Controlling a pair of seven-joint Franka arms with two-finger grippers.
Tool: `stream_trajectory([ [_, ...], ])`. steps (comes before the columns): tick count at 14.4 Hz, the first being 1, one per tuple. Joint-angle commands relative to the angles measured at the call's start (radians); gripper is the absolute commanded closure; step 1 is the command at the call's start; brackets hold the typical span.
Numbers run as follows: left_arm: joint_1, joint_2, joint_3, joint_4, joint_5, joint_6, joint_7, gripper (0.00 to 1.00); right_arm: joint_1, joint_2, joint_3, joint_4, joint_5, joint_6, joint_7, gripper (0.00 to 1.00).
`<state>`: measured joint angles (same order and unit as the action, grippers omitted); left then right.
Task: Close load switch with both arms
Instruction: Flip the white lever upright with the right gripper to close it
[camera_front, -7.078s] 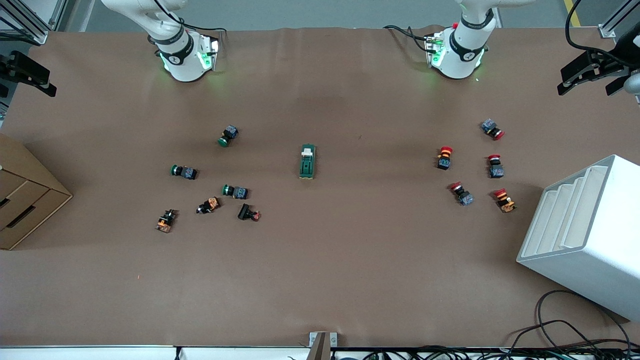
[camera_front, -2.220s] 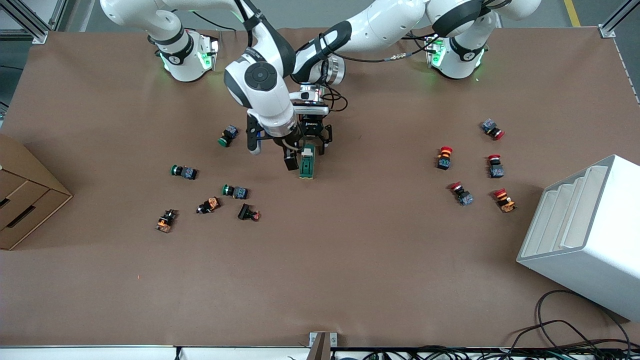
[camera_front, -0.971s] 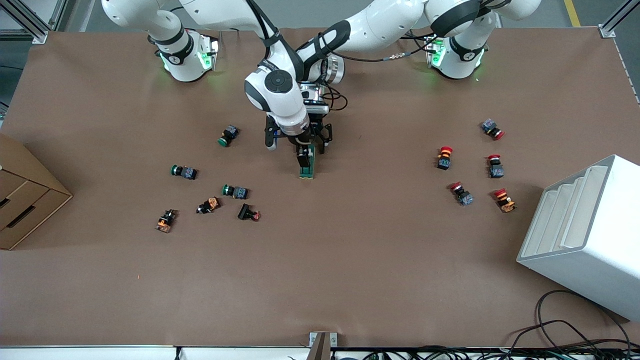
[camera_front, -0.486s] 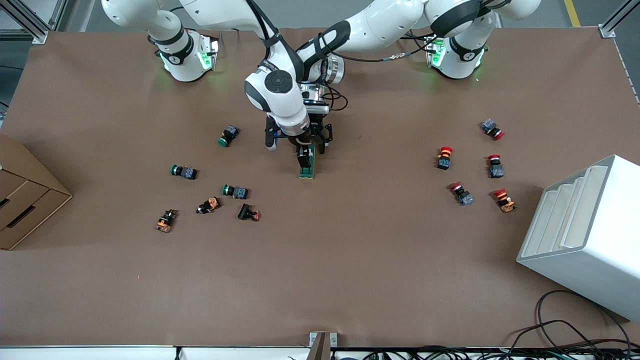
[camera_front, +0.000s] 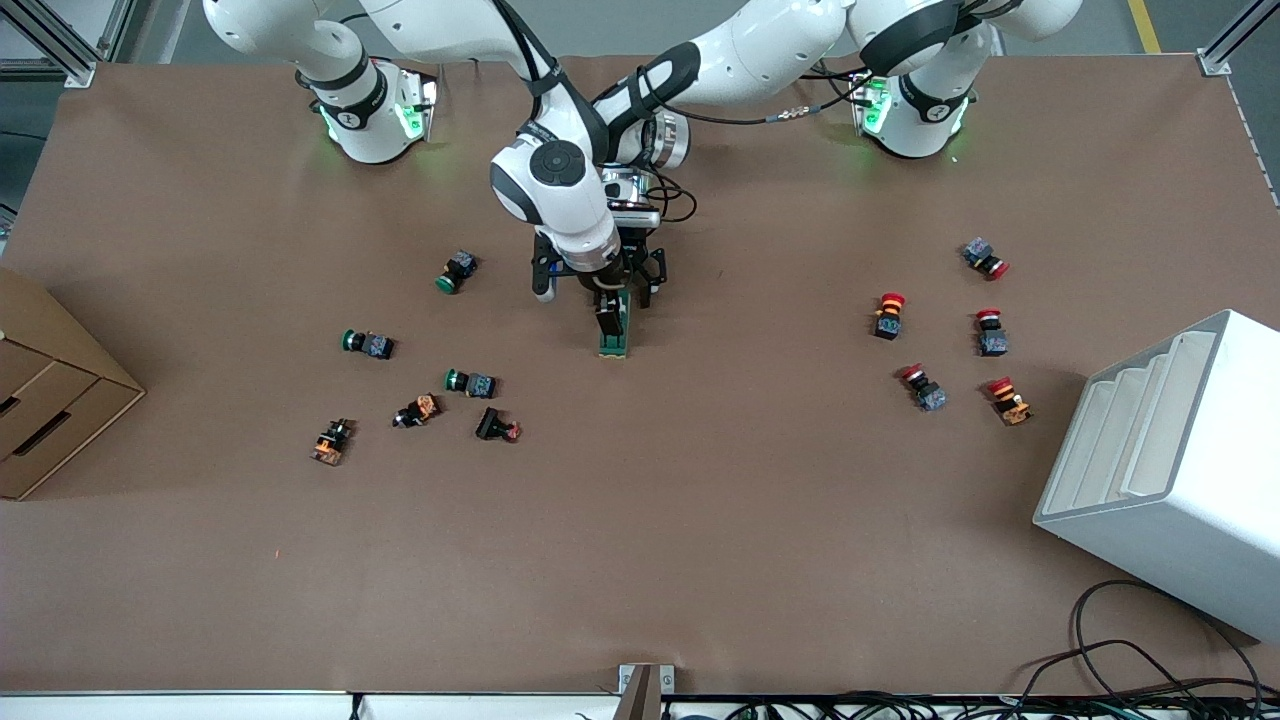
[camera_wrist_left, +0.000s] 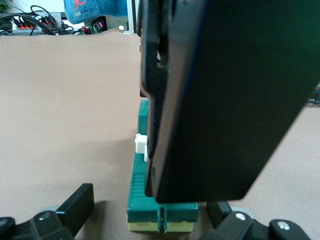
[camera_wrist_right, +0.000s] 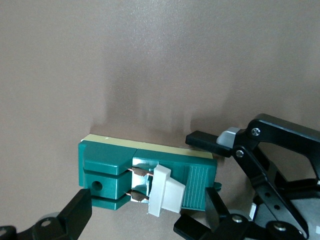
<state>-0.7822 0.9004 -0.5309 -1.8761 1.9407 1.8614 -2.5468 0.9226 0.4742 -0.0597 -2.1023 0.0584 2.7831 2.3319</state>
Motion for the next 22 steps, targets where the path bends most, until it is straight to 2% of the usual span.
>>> stream_trajectory([
  [1, -0.017, 0.002, 0.006, 0.002, -0.002, -0.018, -0.021, 0.01, 0.005, 0.078, -0.022, 0.045, -0.018, 0.044, 0.026, 0.00],
  [7, -0.015, 0.002, 0.006, 0.003, 0.000, -0.018, -0.023, 0.01, 0.001, 0.080, -0.035, 0.068, -0.045, 0.044, 0.024, 0.00],
  [22, -0.008, -0.005, 0.017, 0.011, 0.004, -0.018, -0.033, 0.01, -0.059, 0.076, -0.035, 0.145, -0.045, 0.029, 0.001, 0.00],
])
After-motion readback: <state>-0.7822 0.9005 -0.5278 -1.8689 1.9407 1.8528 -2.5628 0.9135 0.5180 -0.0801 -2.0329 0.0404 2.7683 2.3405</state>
